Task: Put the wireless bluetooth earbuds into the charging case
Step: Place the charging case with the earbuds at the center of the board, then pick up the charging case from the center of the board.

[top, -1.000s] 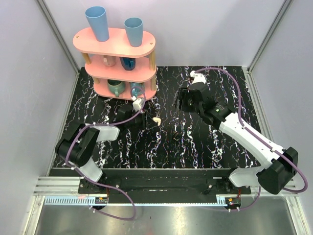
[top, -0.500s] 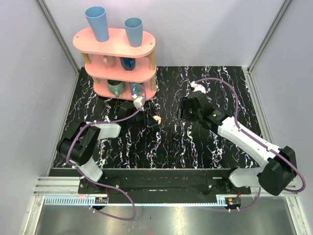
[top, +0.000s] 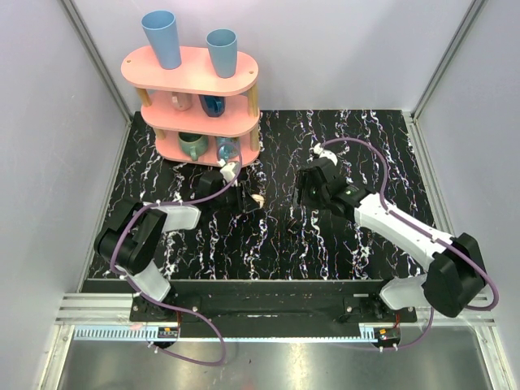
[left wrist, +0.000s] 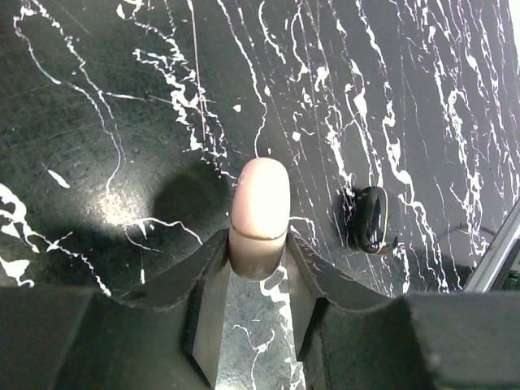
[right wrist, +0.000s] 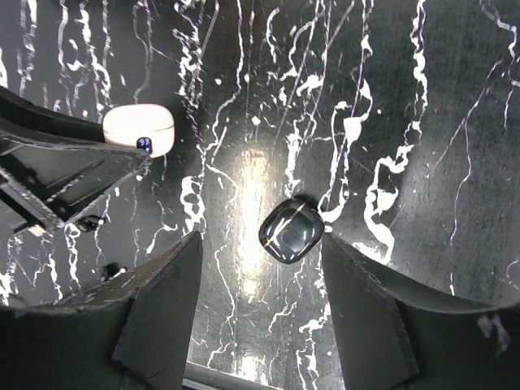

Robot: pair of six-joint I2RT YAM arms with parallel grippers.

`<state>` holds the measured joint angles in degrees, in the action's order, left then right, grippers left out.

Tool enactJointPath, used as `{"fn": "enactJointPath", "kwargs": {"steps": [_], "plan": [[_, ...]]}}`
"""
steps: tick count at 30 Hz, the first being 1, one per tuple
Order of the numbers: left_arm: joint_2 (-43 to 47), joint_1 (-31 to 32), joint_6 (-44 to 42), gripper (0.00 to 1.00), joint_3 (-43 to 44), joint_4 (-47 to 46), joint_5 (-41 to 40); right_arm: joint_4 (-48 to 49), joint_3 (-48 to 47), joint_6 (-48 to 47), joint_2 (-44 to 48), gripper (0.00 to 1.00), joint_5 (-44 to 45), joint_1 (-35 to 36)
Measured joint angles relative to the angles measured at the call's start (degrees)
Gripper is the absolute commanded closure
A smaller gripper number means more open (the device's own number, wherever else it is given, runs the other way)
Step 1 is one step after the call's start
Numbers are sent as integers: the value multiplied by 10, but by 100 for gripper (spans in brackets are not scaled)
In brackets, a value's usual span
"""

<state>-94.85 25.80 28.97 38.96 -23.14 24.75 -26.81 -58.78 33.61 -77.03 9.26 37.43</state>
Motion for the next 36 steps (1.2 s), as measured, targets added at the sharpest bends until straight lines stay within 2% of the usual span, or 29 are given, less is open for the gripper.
{"fn": "enactJointPath", "kwargs": {"steps": [3, 6, 15, 22, 31, 36], "plan": [[0, 0, -2, 57, -2, 6, -8, 1, 10, 11, -15, 32, -5, 0], [0, 0, -5, 52, -2, 9, -16, 3, 24, 22, -36, 32, -20, 0], [43, -1, -18, 51, -21, 34, -55, 8, 54, 28, -70, 34, -62, -5], [121, -10, -42, 51, -31, 75, -83, 27, 65, -10, -91, 34, -96, -26], [253, -10, -70, 49, -32, 104, -87, 64, 69, -98, -141, 35, -199, -66], [304, -10, -80, 49, -40, 116, -97, 86, 71, -135, -156, 41, -243, -76]]}}
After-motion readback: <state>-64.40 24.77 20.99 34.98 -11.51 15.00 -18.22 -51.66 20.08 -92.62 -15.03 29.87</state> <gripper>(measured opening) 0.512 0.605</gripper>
